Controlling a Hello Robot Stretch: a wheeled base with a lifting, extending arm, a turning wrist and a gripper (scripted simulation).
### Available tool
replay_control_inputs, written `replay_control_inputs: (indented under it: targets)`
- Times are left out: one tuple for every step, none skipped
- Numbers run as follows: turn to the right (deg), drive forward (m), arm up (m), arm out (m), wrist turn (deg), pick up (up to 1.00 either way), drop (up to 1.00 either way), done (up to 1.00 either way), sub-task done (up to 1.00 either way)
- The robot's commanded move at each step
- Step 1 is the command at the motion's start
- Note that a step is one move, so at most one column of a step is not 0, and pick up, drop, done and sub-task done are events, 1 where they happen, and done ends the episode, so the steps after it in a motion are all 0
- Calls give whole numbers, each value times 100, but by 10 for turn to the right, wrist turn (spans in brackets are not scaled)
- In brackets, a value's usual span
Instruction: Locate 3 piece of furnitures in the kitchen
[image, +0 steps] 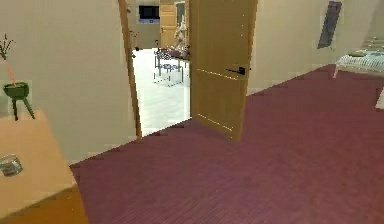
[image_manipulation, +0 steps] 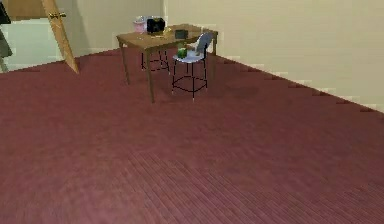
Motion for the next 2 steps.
replay_control_inputs:
  targets:
    - [0,100,0,0,0,0,0,0,0]
    - [-30,0,0,0,0,0,0,0,0]
